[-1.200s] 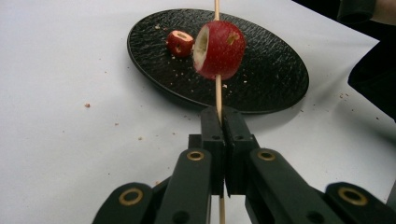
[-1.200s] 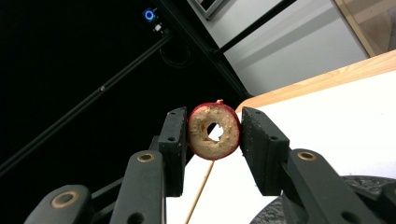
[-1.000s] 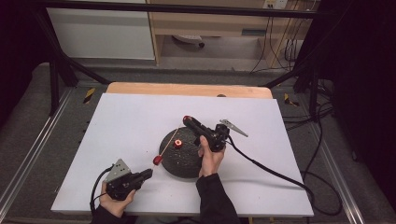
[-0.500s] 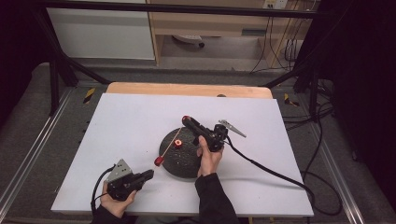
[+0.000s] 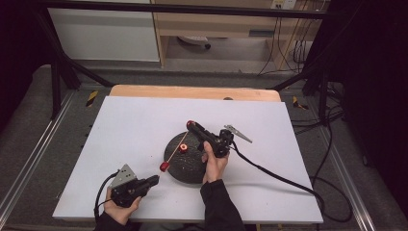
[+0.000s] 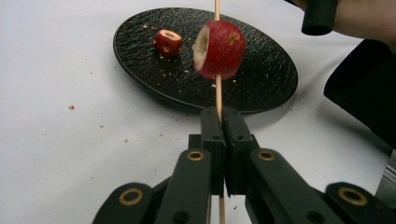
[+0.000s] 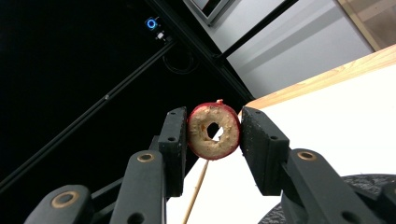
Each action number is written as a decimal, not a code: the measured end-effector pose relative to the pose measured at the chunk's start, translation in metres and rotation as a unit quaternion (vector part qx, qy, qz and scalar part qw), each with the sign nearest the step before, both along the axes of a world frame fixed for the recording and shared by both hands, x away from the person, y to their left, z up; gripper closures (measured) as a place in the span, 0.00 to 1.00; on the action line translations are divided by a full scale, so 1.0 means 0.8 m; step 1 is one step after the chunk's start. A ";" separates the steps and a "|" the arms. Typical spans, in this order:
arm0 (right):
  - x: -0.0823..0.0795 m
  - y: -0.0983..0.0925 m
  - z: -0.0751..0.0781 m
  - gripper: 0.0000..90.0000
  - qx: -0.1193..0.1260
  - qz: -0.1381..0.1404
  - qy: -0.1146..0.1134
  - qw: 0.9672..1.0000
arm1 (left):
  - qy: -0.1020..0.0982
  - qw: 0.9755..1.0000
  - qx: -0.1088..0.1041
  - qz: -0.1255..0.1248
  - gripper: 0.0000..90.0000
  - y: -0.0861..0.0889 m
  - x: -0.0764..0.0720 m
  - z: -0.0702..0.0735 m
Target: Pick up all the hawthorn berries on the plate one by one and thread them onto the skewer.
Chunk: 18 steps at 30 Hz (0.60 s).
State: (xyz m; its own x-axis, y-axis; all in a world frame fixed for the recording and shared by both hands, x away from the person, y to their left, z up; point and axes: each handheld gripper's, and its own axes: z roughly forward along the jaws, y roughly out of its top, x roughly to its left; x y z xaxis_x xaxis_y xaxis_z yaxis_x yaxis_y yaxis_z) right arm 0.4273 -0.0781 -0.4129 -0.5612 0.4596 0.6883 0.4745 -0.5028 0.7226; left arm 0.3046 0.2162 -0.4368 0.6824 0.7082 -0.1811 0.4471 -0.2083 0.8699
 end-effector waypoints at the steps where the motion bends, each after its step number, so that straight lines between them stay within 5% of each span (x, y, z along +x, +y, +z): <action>1: 0.000 0.000 -0.001 0.69 0.000 0.000 0.000 1.000 | 0.000 1.000 -0.001 0.000 0.98 0.000 0.000 0.000; 18: -0.011 0.009 -0.012 0.70 0.019 0.019 0.009 1.000 | 0.003 0.999 -0.029 0.020 0.98 -0.017 -0.003 -0.003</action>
State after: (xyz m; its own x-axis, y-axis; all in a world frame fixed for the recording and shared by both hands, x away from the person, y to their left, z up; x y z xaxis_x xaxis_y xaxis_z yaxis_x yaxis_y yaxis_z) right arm 0.4188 -0.0710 -0.4223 -0.5652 0.4114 0.7151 0.5058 -0.5119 0.6943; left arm 0.3020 0.2029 -0.4389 0.6528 0.7231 -0.2258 0.4584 -0.1398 0.8777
